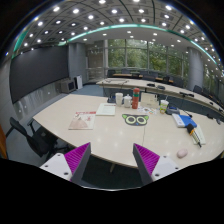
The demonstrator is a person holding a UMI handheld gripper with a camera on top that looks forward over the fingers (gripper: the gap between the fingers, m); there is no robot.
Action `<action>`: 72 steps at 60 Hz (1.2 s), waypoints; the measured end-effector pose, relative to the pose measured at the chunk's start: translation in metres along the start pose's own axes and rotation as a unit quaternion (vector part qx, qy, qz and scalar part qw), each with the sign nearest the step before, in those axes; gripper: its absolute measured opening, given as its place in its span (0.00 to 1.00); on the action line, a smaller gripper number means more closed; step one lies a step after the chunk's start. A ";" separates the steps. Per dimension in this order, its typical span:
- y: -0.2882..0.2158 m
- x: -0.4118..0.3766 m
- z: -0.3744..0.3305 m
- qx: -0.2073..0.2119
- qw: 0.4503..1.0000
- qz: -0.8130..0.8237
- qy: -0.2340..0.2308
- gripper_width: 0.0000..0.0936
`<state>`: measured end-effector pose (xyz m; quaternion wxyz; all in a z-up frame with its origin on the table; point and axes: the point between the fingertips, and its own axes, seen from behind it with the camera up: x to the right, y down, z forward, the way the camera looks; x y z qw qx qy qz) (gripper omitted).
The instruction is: Arrange mouse
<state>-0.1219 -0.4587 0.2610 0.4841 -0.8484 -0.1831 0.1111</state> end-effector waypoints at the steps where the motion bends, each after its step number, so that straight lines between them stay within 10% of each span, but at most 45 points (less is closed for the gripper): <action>1: 0.001 0.002 0.000 -0.001 1.000 0.001 0.003 0.92; 40: 0.182 0.324 0.049 -0.070 0.978 0.069 0.187 0.91; 72: 0.191 0.462 0.193 -0.067 0.974 0.129 0.174 0.91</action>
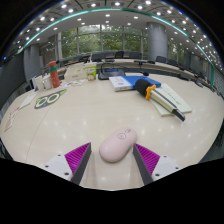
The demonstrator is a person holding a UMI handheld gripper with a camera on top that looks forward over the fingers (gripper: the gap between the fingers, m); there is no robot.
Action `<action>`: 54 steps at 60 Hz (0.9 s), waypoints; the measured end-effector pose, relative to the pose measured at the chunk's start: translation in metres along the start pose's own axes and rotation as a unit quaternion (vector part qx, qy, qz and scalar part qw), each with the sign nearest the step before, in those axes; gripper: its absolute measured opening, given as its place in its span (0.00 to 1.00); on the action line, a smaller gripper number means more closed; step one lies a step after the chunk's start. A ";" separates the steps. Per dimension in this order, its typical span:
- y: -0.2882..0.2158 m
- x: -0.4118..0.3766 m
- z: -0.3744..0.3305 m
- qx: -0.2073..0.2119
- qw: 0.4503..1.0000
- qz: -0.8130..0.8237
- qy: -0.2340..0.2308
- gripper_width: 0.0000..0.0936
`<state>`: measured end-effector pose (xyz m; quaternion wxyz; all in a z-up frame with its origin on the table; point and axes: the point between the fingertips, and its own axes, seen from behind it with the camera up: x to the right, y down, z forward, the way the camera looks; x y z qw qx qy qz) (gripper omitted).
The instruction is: Arrange mouse
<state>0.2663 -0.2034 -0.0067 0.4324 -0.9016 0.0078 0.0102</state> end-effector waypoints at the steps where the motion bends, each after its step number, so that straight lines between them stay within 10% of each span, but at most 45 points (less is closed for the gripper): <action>1: -0.002 -0.001 0.002 0.000 1.000 0.000 -0.002 0.91; 14: -0.022 -0.007 0.029 -0.004 1.000 0.003 -0.008 0.87; 26: -0.027 0.000 0.040 -0.006 1.000 -0.018 0.021 0.52; 54: -0.052 -0.006 0.032 -0.024 0.995 -0.008 0.093 0.35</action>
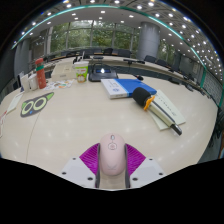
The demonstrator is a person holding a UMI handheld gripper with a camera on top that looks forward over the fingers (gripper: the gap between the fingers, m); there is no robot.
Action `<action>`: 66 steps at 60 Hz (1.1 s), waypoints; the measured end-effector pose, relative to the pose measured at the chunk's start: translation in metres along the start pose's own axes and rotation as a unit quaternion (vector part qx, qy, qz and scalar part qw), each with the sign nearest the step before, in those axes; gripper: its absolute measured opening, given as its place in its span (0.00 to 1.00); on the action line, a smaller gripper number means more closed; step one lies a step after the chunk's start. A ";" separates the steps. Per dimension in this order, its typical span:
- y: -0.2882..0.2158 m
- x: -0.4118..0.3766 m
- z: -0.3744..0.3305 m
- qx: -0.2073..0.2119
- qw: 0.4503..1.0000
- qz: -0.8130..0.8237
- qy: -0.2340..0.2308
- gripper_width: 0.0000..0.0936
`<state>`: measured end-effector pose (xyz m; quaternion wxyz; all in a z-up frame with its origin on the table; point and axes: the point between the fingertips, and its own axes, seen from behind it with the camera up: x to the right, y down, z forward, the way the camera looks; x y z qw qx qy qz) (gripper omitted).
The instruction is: Arrange mouse
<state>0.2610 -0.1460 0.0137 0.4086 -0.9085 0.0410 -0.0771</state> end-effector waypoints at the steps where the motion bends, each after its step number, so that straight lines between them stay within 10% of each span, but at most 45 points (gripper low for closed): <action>1: -0.007 -0.002 -0.003 0.005 1.000 -0.001 0.004 0.35; 25: -0.233 -0.213 -0.019 0.138 0.988 -0.022 -0.060 0.35; 51: -0.155 -0.412 0.113 0.035 0.988 -0.076 -0.129 0.36; 66: -0.132 -0.410 0.120 -0.001 0.990 -0.062 -0.129 0.63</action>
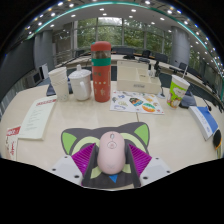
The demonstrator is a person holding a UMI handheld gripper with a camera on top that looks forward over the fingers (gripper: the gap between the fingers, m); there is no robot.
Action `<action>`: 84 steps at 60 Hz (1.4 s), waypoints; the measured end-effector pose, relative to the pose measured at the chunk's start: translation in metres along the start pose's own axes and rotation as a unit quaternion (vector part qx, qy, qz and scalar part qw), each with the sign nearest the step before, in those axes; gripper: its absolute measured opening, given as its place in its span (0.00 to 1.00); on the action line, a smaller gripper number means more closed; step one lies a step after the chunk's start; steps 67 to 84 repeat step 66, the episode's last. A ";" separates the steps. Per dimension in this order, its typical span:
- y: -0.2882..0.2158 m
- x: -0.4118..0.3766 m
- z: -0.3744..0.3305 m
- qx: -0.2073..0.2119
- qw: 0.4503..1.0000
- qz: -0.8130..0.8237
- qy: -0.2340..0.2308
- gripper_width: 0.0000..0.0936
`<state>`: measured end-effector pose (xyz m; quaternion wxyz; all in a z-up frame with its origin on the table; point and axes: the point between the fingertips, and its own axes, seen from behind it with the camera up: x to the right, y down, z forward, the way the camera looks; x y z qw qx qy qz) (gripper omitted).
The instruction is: Arrange mouse
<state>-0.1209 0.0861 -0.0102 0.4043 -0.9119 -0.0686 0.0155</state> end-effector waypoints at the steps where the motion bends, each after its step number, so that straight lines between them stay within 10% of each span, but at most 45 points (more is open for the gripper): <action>1: 0.000 0.001 -0.003 -0.002 1.000 0.001 0.001 0.70; 5: -0.007 0.004 -0.020 0.002 1.000 0.000 0.006 0.93; 45: 0.004 -0.013 -0.367 0.090 0.995 0.016 0.034 0.92; 84: 0.034 -0.022 -0.413 0.094 0.995 -0.007 0.033 0.91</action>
